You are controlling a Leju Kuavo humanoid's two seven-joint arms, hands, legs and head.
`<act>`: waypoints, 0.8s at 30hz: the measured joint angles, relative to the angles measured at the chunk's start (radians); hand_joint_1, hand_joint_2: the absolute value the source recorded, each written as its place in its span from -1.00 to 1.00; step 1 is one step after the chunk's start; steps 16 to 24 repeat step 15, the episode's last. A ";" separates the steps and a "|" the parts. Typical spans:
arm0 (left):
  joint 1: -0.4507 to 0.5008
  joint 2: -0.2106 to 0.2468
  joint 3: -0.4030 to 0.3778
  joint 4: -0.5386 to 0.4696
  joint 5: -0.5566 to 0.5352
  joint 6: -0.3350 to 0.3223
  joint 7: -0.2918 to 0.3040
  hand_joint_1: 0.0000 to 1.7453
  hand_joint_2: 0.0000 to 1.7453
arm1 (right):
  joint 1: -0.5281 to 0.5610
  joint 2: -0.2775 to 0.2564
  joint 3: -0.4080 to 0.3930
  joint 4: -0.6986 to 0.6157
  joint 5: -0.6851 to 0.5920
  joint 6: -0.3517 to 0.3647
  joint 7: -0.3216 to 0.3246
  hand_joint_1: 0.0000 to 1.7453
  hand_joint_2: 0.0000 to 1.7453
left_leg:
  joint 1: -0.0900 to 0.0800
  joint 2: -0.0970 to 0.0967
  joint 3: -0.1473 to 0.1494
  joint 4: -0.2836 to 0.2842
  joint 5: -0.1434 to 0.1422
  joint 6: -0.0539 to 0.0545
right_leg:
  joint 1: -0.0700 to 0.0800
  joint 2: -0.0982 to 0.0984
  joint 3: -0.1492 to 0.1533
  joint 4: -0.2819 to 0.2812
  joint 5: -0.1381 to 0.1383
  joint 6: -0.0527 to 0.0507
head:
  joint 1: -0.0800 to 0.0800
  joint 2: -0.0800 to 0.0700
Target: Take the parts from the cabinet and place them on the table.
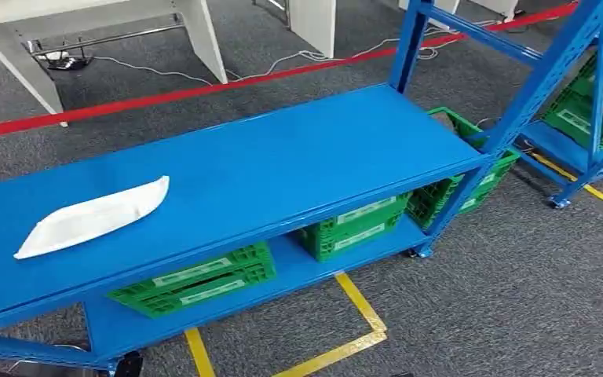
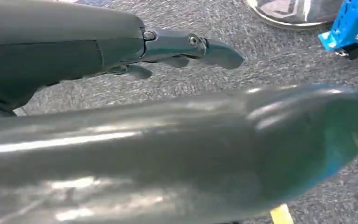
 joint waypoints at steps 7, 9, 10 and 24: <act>0.000 0.000 0.000 0.000 -0.020 -0.005 0.002 -1.00 -1.00 | -0.003 0.000 -0.002 0.000 0.010 0.087 0.023 -1.00 -1.00 | 0.001 0.000 -0.170 0.283 -0.103 -0.006 | 0.013 -0.001 0.016 -0.006 -0.015 -0.022 | -0.003 0.000; -0.001 0.000 0.000 0.000 -0.026 -0.005 0.002 -1.00 -1.00 | -0.002 0.000 -0.001 0.000 0.024 0.094 0.029 -1.00 -1.00 | -0.006 0.002 -0.120 0.146 -0.008 0.011 | 0.019 -0.009 0.024 -0.006 -0.019 -0.027 | -0.003 0.000; -0.002 0.000 0.000 0.000 -0.026 -0.005 0.002 -1.00 -1.00 | -0.002 0.000 0.001 0.000 0.031 0.094 0.039 -1.00 -1.00 | -0.016 0.020 -0.085 0.061 0.040 0.023 | 0.020 -0.014 0.029 -0.007 -0.020 -0.027 | -0.003 0.000; -0.008 0.000 0.000 0.000 -0.017 0.001 0.010 -1.00 -1.00 | -0.002 0.003 0.003 0.000 0.038 0.085 0.058 -1.00 -1.00 | -0.029 0.034 -0.074 0.004 0.060 0.046 | 0.020 -0.057 0.042 -0.017 -0.022 -0.003 | -0.006 0.000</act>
